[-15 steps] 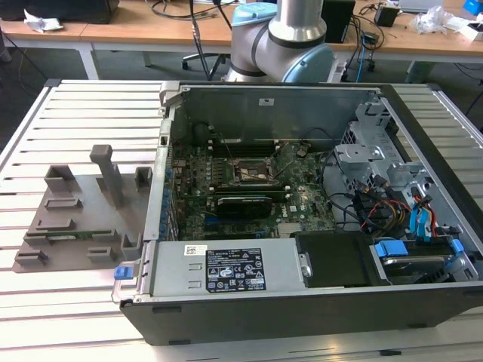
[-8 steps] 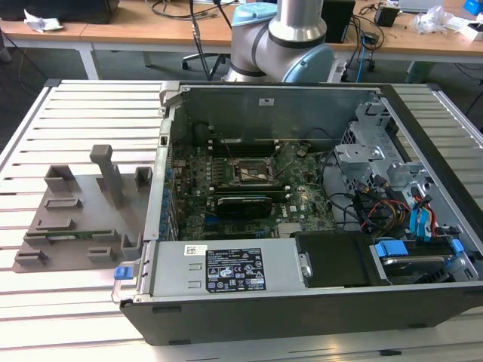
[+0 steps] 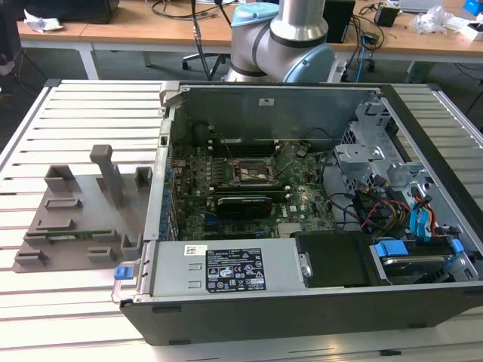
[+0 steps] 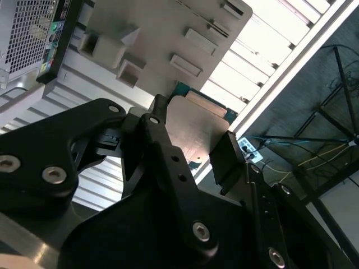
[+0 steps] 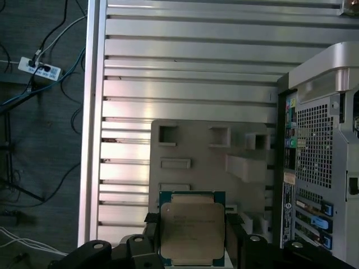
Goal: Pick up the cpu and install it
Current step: 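Pick up the cpu and move it towards the insertion slot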
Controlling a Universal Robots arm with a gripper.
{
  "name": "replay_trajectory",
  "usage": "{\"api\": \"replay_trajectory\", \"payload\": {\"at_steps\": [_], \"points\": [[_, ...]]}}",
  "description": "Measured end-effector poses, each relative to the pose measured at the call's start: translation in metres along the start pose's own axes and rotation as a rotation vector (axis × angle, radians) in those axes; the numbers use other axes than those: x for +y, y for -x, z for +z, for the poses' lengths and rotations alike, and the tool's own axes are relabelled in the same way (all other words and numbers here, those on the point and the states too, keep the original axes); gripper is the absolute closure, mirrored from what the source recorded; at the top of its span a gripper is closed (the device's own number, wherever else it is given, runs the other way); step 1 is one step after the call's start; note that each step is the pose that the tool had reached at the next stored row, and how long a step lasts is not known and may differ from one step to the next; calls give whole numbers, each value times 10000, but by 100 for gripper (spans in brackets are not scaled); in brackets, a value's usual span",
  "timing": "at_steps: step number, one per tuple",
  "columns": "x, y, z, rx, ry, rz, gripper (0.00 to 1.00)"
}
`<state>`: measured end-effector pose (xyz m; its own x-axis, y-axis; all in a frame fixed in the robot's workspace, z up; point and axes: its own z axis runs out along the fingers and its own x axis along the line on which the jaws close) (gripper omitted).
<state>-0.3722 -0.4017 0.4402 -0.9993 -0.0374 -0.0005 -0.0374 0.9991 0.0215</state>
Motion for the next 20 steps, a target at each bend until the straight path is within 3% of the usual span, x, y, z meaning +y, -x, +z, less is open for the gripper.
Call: {"api": "replay_trajectory", "payload": {"at_steps": [5,8,13,20], "points": [[-6,161,37,5,1,1,45],[-13,306,65,9,1,0,45],[-18,446,94,12,1,2,45],[-25,582,132,14,1,0,45]]}}
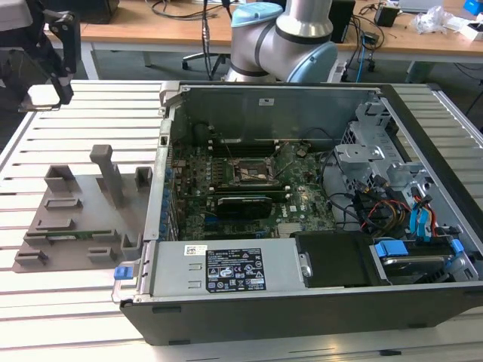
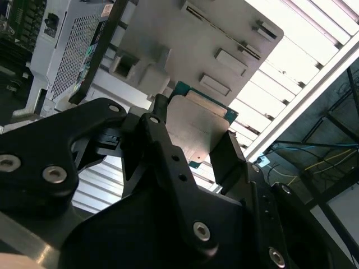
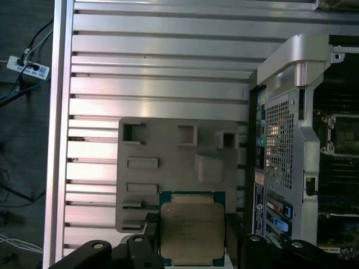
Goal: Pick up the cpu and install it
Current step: 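Pick up the cpu and move it towards the insertion slot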
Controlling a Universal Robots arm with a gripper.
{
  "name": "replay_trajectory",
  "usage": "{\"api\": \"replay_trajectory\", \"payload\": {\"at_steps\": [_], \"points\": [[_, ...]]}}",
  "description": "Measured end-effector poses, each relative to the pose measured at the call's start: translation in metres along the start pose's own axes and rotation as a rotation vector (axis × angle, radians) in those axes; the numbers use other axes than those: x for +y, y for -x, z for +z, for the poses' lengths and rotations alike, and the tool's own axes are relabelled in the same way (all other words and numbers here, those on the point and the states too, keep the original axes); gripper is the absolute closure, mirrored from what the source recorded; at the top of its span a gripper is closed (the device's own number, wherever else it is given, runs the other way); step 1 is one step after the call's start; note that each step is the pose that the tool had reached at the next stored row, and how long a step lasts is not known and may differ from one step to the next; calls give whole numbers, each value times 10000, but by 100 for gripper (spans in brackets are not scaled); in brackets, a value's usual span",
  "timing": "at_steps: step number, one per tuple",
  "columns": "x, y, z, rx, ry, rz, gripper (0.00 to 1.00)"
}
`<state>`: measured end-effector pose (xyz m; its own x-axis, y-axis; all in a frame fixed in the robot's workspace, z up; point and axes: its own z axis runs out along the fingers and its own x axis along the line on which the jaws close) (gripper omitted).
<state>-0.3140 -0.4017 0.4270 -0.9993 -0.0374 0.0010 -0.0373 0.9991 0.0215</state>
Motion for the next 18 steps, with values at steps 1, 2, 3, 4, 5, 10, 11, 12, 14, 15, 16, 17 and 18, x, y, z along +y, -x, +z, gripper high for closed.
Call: {"api": "replay_trajectory", "payload": {"at_steps": [1,2,3,4,5,10,11,12,14,15,16,17,18], "points": [[-1,25,10,0,0,0,45],[-2,43,18,1,0,1,45],[-3,67,28,1,0,1,45],[-4,96,39,3,0,0,45],[-5,118,48,3,0,1,45],[-10,216,91,5,0,0,45],[-11,231,98,4,-1,0,45],[-11,246,104,5,0,-1,45],[-8,306,119,4,0,1,45],[-2,353,126,5,0,1,45],[0,382,132,5,0,1,45],[1,402,136,5,0,1,45],[1,418,140,5,0,1,45]]}}
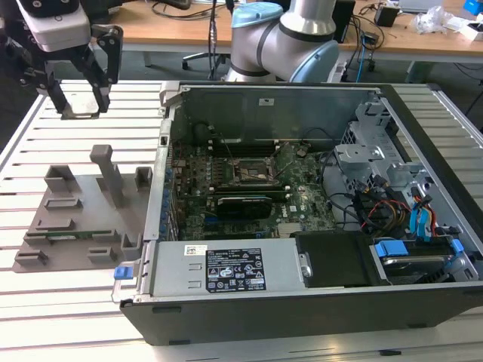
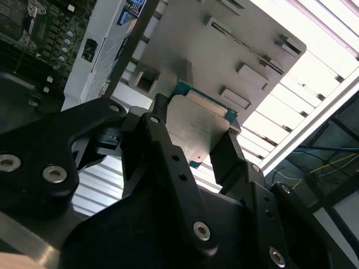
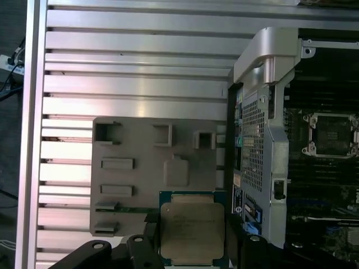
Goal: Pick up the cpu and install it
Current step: 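Pick up the cpu and move it towards the insertion slot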
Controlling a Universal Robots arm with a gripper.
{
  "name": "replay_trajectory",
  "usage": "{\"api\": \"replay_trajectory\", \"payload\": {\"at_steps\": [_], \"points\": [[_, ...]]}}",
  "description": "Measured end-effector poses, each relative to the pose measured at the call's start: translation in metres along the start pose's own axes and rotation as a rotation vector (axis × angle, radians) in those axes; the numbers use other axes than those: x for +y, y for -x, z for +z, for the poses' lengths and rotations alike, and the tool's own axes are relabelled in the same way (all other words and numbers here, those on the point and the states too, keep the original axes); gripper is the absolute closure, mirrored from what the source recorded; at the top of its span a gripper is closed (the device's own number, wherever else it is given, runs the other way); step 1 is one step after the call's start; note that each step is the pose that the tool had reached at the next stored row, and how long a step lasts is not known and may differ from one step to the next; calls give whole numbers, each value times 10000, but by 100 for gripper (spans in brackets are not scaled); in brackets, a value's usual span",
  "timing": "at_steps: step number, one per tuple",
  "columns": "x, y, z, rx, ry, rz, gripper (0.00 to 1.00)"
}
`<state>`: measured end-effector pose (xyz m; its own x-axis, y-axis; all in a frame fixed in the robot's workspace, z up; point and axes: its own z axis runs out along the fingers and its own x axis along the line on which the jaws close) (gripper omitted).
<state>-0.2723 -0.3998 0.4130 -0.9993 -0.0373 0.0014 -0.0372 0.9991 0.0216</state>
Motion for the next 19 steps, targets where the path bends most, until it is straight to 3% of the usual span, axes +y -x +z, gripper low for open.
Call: {"api": "replay_trajectory", "payload": {"at_steps": [19], "points": [[-12,290,89,2,0,-1,45]]}}
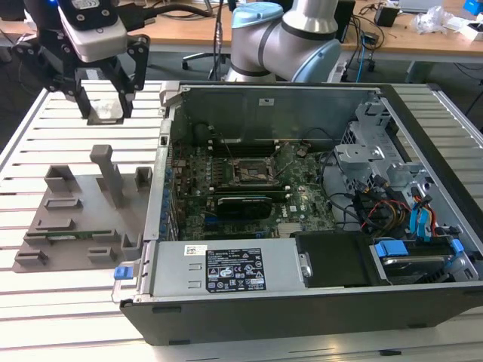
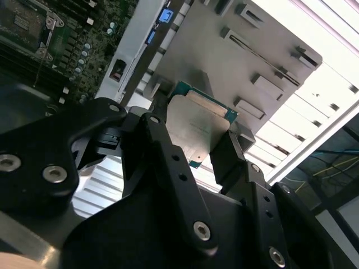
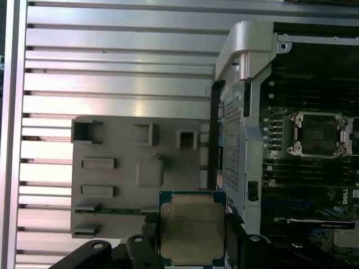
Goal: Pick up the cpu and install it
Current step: 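Pick up the cpu and move it towards the insertion slot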
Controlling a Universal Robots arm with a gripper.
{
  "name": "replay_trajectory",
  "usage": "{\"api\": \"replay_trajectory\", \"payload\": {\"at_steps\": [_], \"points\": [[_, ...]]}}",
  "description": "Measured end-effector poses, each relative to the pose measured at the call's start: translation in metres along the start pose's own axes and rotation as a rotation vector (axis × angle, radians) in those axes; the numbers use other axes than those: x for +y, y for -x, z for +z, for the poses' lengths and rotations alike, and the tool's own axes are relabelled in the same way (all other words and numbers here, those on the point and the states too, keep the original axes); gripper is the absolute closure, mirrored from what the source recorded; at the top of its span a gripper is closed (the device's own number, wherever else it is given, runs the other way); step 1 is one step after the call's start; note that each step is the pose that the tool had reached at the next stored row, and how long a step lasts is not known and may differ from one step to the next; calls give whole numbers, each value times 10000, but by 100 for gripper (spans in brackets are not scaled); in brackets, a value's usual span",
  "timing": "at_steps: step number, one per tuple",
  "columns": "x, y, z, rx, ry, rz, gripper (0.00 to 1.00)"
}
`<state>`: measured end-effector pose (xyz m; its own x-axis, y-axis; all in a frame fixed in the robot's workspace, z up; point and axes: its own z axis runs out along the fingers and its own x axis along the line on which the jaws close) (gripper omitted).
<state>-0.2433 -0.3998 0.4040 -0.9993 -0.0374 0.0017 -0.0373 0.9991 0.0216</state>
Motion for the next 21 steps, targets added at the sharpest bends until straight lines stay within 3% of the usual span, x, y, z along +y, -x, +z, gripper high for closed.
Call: {"api": "replay_trajectory", "payload": {"at_steps": [21], "points": [[-12,293,66,2,0,1,45]]}}
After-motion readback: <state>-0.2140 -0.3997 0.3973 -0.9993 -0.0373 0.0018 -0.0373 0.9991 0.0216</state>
